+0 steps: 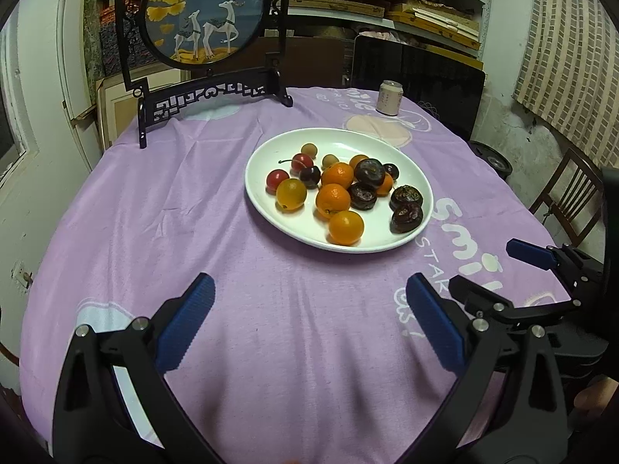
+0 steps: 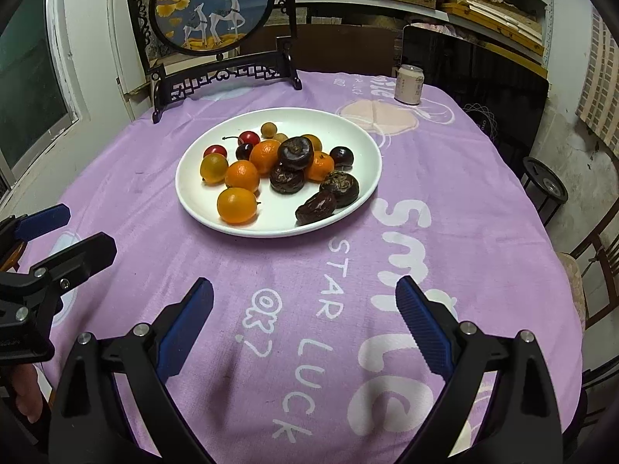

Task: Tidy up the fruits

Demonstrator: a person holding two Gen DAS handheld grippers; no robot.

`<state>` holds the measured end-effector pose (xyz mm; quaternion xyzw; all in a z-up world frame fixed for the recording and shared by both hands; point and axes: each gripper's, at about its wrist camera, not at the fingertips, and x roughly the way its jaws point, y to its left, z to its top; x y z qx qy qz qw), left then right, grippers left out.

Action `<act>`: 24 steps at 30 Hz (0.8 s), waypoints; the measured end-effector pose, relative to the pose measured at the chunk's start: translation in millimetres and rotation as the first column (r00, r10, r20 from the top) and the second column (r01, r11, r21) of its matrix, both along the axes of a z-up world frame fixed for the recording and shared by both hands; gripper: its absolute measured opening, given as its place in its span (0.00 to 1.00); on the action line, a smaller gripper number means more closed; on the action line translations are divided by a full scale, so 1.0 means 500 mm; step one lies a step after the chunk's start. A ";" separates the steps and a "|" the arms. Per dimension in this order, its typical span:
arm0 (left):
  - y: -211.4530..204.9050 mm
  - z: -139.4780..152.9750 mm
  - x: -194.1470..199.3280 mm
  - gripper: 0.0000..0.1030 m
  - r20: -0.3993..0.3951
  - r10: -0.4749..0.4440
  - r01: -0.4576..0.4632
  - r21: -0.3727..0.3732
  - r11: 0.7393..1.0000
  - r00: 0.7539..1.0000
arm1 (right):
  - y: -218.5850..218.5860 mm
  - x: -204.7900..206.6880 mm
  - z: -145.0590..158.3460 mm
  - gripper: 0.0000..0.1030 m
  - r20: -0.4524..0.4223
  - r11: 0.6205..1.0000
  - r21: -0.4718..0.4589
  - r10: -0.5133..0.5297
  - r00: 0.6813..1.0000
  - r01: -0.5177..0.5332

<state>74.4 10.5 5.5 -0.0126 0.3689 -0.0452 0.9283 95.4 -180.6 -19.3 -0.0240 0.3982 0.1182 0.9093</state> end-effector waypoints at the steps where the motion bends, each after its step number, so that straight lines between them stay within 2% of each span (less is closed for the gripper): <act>1: 0.001 -0.001 0.002 0.98 -0.004 0.002 -0.002 0.000 1.000 1.000 | -0.001 -0.001 0.001 0.92 0.001 1.000 0.001 -0.001 1.000 0.001; 24: 0.009 -0.016 0.017 0.98 -0.043 0.029 -0.029 0.000 1.000 0.999 | -0.004 0.000 0.005 0.92 0.000 1.000 0.004 -0.003 1.000 0.003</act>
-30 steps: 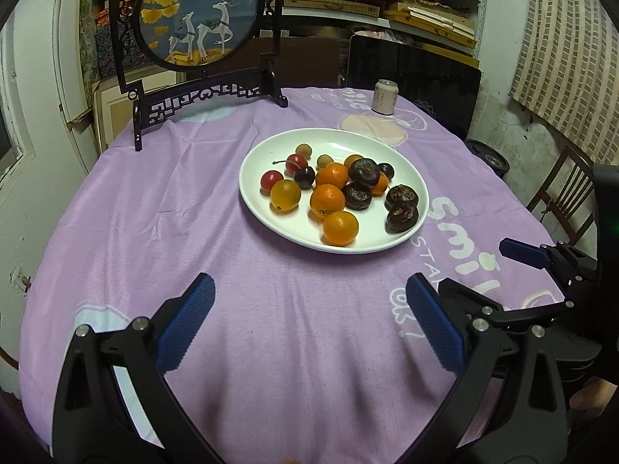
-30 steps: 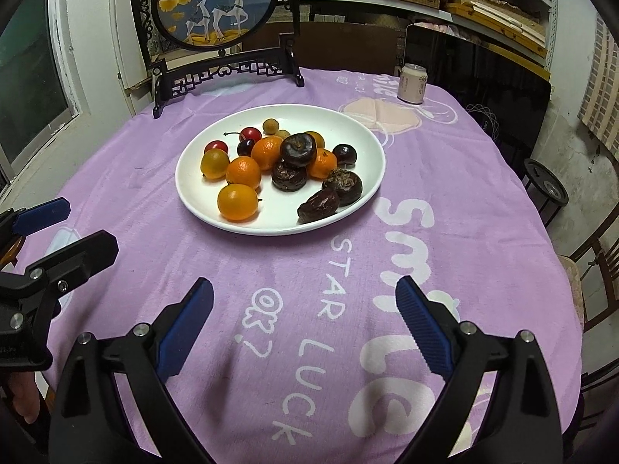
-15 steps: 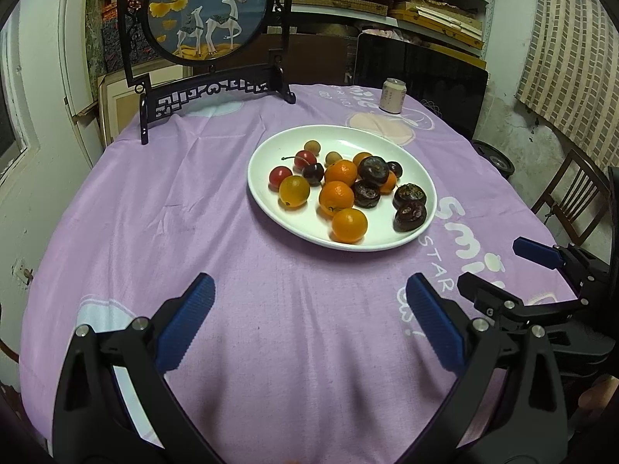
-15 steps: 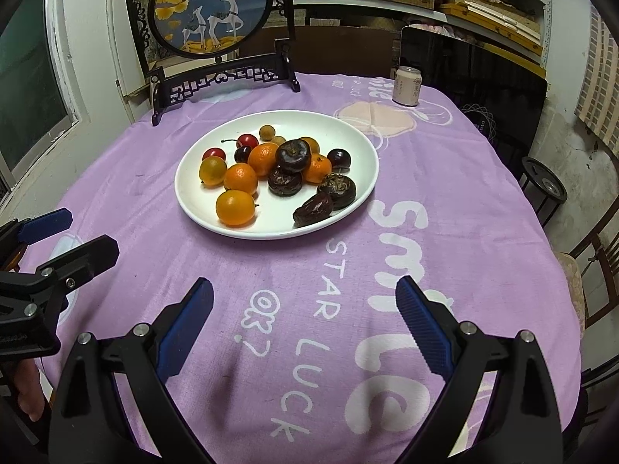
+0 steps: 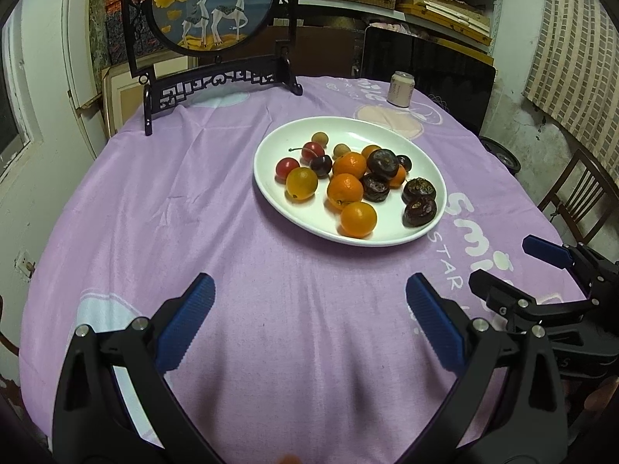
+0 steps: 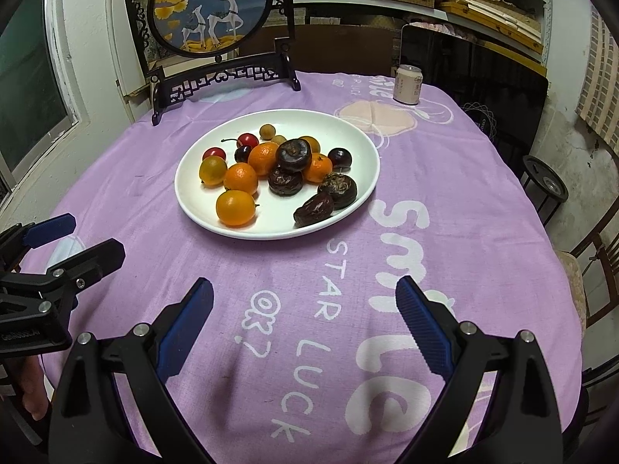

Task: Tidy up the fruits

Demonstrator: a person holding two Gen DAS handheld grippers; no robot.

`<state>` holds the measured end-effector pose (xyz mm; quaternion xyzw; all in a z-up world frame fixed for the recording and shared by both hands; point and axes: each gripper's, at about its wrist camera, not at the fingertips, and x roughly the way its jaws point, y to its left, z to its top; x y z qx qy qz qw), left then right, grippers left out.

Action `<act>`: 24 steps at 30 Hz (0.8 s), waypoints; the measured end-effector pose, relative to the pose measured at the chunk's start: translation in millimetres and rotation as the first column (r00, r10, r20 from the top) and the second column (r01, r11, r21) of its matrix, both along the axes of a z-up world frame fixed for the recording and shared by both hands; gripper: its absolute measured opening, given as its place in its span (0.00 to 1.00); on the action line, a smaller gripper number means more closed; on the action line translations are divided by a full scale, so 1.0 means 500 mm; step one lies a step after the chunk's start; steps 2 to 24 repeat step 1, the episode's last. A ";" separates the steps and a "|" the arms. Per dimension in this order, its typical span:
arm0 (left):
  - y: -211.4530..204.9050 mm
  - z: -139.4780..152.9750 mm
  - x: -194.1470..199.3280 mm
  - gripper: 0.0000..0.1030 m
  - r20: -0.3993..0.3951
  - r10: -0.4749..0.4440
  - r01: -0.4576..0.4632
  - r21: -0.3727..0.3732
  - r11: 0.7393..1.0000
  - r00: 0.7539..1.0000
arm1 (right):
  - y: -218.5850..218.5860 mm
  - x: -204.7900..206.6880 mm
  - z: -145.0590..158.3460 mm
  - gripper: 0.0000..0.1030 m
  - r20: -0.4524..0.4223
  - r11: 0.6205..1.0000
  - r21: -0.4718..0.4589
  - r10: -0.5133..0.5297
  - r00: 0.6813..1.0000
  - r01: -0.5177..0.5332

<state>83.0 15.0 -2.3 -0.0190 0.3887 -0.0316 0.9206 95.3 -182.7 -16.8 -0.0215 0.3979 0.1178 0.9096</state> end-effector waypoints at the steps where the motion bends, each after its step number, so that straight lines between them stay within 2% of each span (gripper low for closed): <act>1: 0.000 0.000 0.001 0.98 -0.003 0.001 -0.001 -0.002 1.000 1.000 | 0.000 0.000 -0.001 0.92 -0.001 1.000 0.001 0.002 1.000 -0.002; 24: 0.000 0.000 0.001 0.98 -0.003 0.001 -0.001 -0.002 1.000 1.000 | 0.000 0.000 -0.001 0.92 -0.001 1.000 0.001 0.002 1.000 -0.002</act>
